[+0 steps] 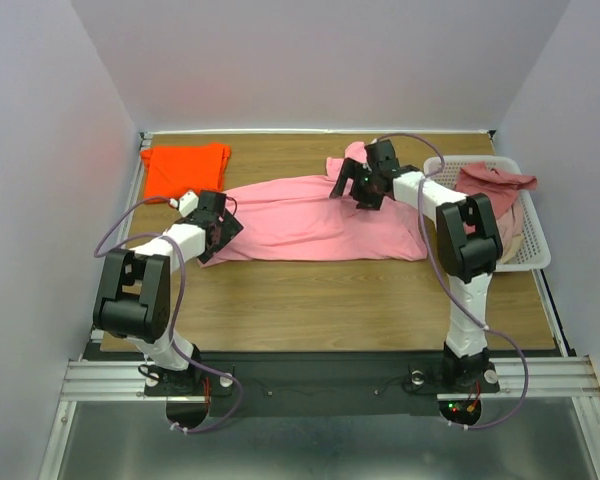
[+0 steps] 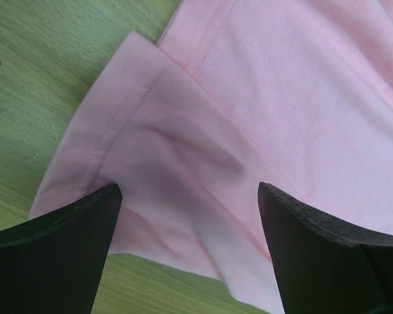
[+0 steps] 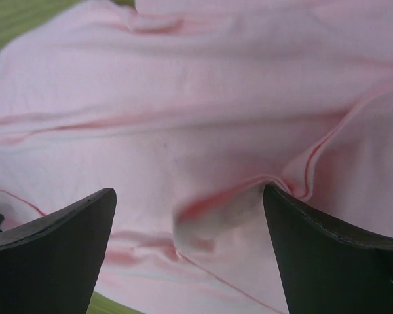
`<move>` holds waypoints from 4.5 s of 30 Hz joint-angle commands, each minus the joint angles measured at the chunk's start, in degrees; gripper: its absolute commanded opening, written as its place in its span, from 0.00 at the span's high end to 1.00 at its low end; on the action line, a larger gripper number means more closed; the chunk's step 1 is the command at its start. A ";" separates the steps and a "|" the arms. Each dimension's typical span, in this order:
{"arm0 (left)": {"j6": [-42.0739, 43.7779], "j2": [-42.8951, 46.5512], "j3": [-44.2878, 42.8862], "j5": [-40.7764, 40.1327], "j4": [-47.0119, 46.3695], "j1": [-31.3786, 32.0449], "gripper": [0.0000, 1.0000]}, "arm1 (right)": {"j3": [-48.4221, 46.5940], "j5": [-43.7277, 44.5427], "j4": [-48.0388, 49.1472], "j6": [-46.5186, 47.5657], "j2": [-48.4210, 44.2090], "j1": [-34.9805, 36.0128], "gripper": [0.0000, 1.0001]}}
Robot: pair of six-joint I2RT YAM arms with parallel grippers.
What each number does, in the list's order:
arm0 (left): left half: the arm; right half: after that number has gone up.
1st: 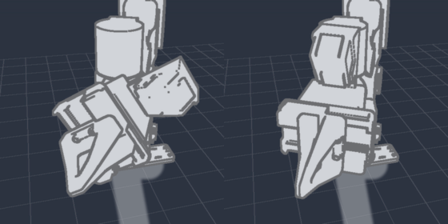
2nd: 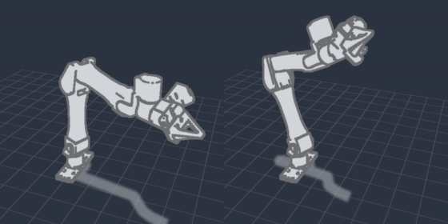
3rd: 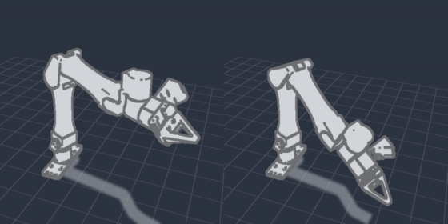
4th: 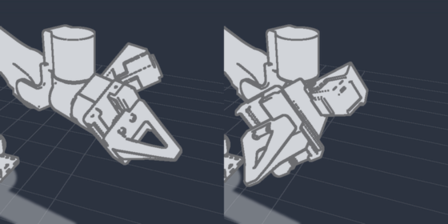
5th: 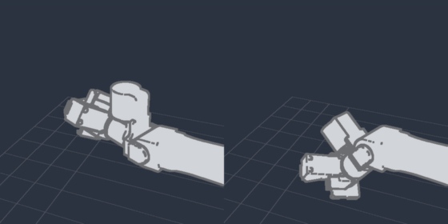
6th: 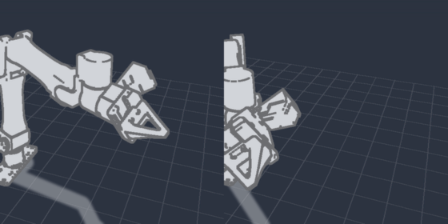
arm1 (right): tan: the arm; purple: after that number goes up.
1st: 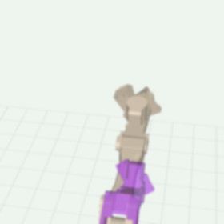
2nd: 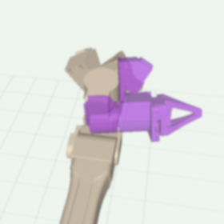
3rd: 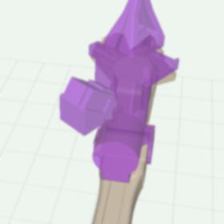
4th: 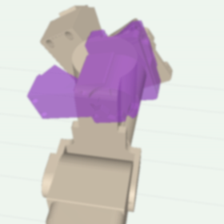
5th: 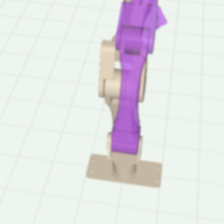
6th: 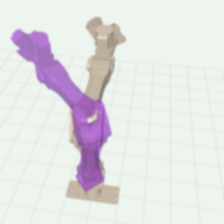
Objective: Fold and stack the t-shirts
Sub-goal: Fold the tshirt
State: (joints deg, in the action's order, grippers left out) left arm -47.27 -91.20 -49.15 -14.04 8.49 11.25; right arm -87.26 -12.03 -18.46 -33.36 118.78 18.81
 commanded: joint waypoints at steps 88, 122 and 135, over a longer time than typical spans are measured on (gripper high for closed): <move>1.73 8.27 -20.69 -8.80 24.73 7.74 0.02 | 26.99 16.15 -10.38 -5.66 -50.95 -1.58 0.00; 6.40 -25.43 -31.89 -6.70 14.62 -1.31 0.64 | -0.09 26.09 -7.47 -0.74 -14.46 -3.16 0.00; 7.45 -23.68 -29.34 -5.64 14.10 -1.31 1.00 | -19.59 31.36 -7.29 7.26 2.74 -4.31 0.00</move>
State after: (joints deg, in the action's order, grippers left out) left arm -40.58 -115.44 -80.60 -20.25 21.74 10.35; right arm -100.86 15.55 -27.46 -29.36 117.03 14.96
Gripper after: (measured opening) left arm 0.029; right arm 0.998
